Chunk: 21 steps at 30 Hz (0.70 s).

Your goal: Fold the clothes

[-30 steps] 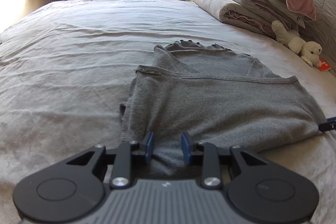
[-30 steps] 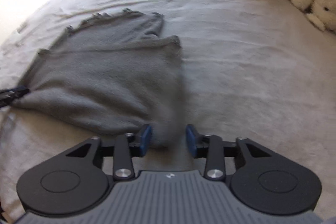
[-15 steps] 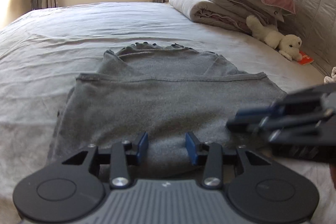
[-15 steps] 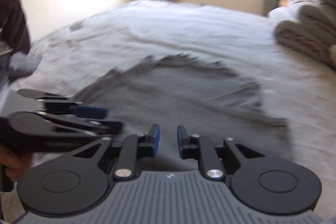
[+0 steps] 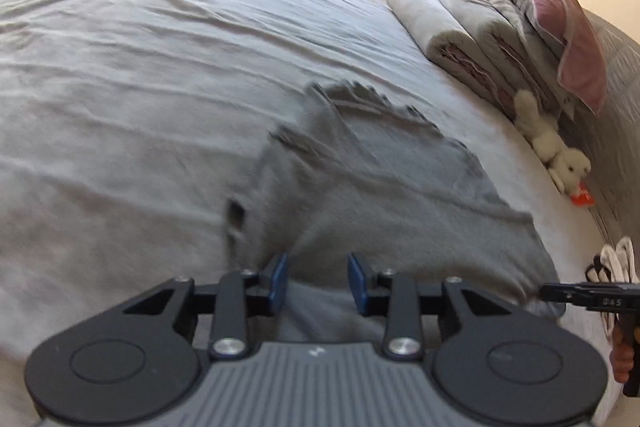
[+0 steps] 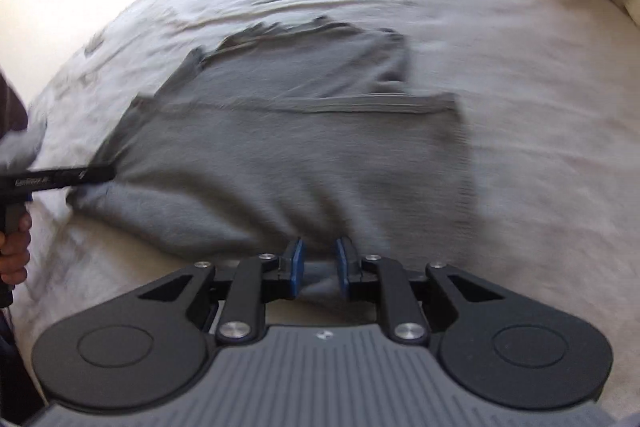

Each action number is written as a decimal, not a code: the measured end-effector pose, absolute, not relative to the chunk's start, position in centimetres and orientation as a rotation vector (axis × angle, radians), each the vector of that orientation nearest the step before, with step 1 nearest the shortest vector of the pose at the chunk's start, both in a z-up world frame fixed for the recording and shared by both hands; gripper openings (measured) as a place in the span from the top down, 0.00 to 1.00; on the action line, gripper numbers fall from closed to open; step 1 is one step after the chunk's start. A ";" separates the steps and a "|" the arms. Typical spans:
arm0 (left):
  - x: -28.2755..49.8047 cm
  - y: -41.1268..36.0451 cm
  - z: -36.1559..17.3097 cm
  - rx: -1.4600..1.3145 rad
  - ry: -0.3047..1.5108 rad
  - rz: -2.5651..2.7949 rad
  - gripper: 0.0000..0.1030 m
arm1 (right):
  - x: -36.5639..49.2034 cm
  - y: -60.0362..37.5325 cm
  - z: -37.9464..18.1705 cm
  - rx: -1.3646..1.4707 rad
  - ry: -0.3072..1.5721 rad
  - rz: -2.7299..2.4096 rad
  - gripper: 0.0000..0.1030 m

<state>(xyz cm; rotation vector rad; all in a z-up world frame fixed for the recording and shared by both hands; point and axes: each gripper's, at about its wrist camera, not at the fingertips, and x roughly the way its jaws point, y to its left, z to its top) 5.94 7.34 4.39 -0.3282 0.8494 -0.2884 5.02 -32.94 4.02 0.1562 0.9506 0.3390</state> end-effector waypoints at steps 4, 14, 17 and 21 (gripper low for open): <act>10.5 7.8 7.4 -0.308 0.758 -0.347 0.41 | 6.8 -35.4 6.8 0.108 0.814 0.294 0.57; 25.5 2.6 2.9 -0.250 0.872 -0.441 0.39 | 21.2 -34.2 2.3 0.104 0.838 0.376 0.45; 26.1 1.1 2.5 -0.180 0.863 -0.490 0.80 | 23.4 -33.4 1.9 0.054 0.822 0.410 0.41; 26.3 0.8 3.2 -0.100 0.834 -0.506 0.94 | 24.5 -32.7 2.2 -0.013 0.823 0.420 0.91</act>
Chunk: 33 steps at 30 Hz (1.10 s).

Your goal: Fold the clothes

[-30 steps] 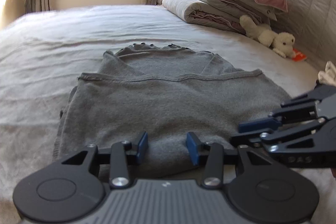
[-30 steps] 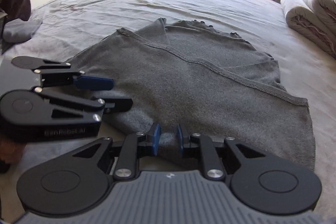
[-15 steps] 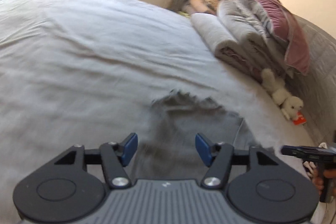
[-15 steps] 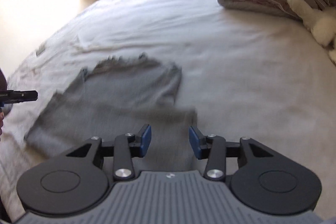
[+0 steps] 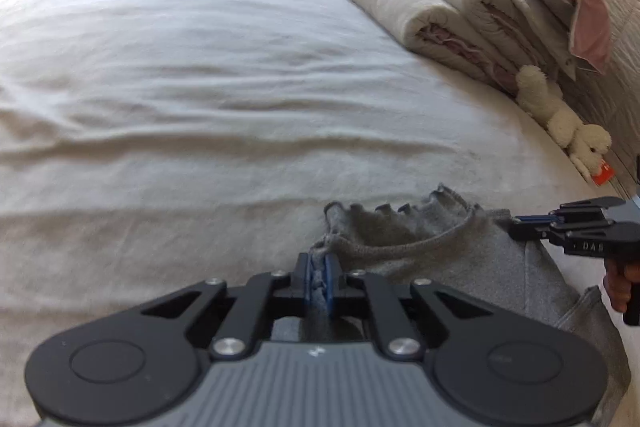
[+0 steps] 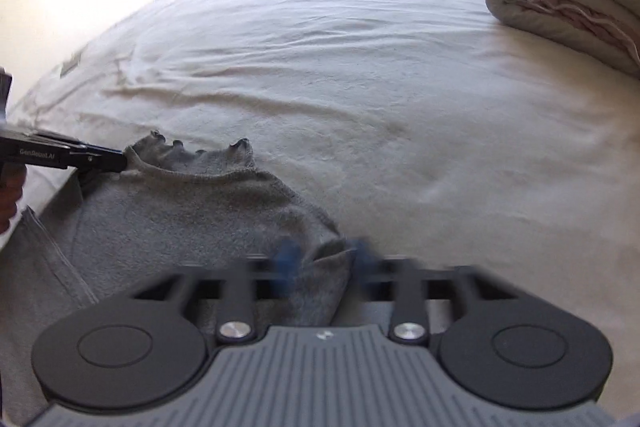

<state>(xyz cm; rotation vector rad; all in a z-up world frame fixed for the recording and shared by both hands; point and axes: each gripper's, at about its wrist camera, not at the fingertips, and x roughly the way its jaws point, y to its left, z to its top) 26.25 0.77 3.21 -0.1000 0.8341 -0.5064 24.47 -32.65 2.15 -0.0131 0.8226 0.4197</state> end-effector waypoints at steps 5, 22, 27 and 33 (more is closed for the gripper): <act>21.7 2.7 7.5 -0.055 0.632 -0.637 0.94 | 20.9 -32.7 5.6 -0.090 0.676 0.456 0.92; 8.8 7.7 9.9 0.038 0.531 -1.014 0.65 | 3.9 -35.5 7.7 -0.149 0.564 0.703 0.56; 9.7 5.1 9.1 -0.135 0.600 -0.912 0.60 | 6.9 -32.0 9.4 -0.108 0.594 0.645 0.44; 8.4 0.5 5.5 0.027 0.784 -0.713 0.60 | 8.2 -24.0 3.6 -0.306 0.870 0.644 0.45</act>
